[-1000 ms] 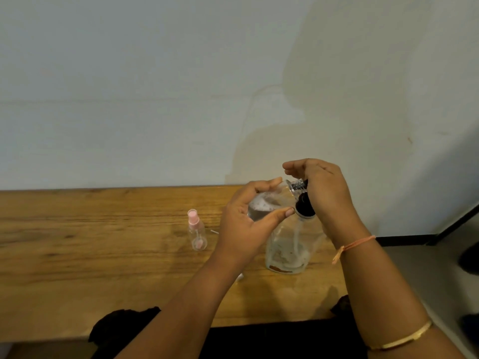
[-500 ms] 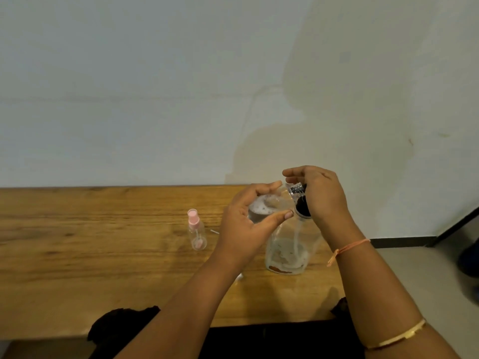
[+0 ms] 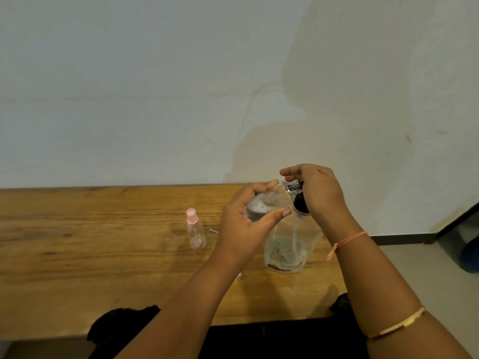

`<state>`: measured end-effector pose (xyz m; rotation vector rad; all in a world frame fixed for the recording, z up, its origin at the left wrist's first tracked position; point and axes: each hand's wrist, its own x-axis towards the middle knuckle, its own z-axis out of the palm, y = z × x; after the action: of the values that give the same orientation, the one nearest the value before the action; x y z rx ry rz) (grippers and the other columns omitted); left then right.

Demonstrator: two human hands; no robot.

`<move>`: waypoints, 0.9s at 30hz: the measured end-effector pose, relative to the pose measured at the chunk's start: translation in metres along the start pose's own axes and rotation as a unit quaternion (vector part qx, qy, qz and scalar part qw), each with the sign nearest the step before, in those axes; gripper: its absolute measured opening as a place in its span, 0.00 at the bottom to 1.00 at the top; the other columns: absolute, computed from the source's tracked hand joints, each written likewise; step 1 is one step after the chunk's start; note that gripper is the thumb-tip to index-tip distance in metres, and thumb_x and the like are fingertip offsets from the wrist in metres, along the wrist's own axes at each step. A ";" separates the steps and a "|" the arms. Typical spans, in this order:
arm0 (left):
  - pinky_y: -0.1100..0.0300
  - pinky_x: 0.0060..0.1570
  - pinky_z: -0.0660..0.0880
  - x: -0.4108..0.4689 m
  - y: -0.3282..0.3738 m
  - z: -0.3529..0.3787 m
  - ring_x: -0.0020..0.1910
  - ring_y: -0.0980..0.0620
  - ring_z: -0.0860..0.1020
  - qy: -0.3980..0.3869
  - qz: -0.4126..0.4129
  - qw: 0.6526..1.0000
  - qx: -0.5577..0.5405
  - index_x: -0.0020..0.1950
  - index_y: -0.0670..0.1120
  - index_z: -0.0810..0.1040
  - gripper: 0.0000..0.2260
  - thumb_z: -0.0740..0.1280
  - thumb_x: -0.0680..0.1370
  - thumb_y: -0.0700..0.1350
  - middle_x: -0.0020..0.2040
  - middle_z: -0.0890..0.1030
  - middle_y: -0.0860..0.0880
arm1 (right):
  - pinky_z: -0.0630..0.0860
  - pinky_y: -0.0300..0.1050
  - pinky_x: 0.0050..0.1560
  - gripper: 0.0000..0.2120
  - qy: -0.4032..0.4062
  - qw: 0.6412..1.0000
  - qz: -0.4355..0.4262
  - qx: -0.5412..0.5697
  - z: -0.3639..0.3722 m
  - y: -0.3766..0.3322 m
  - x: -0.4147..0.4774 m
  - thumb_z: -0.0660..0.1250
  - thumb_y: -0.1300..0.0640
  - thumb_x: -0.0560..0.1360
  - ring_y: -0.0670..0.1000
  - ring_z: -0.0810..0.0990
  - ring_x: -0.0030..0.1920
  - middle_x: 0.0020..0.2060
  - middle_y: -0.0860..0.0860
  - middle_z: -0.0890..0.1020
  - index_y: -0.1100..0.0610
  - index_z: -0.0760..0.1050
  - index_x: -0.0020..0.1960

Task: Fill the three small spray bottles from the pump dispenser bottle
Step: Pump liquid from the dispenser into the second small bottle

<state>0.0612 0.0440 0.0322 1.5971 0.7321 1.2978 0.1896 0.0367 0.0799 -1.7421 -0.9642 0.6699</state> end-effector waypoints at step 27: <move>0.76 0.51 0.70 0.001 0.008 -0.003 0.55 0.68 0.76 -0.020 0.028 0.999 0.008 0.47 0.55 0.76 0.17 0.76 0.66 0.38 0.48 0.79 0.71 | 0.71 0.43 0.52 0.18 0.024 0.999 -0.031 0.019 -0.005 -0.009 -0.005 0.51 0.63 0.77 0.47 0.76 0.53 0.49 0.50 0.80 0.56 0.80 0.49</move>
<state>0.0581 0.0427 0.0401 1.6618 0.6796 1.2990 0.1877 0.0319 0.0904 -1.6813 -0.9621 0.6006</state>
